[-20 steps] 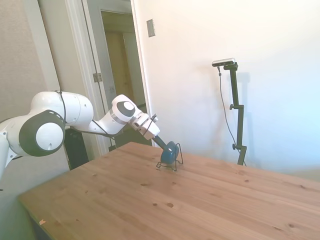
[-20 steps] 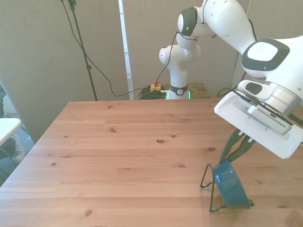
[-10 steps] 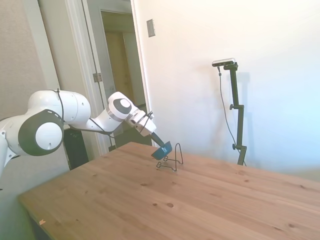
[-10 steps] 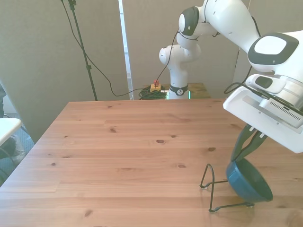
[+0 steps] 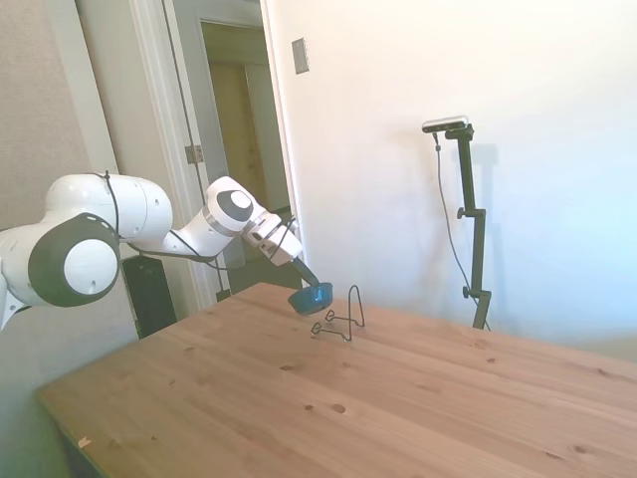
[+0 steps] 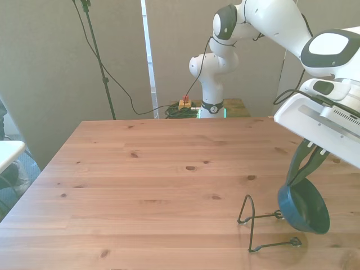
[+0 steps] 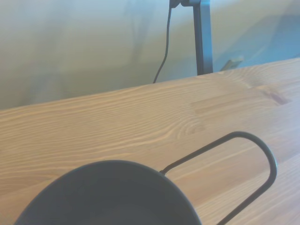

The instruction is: Unload the bowl

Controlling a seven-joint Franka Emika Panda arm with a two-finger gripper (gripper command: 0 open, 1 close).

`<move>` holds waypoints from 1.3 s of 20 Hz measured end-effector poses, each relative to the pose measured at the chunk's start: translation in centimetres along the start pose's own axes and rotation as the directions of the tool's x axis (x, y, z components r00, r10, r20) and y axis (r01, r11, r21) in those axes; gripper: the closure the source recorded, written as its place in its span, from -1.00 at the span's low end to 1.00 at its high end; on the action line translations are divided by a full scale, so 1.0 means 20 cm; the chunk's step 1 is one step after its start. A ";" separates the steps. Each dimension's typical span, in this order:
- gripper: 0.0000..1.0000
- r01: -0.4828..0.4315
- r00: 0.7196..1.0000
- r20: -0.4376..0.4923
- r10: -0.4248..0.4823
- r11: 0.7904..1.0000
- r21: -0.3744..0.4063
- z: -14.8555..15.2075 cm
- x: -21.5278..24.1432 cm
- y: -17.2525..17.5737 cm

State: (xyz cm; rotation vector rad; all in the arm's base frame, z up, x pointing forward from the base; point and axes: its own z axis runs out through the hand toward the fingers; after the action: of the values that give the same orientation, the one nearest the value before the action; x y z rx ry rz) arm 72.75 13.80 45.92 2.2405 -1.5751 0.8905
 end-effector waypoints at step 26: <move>1.00 0.098 0.963 0.195 -0.187 0.915 0.392 0.18 -0.03 1.07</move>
State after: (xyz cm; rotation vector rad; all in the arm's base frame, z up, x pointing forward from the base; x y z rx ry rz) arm 54.20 4.16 39.95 2.7800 -1.3949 0.9957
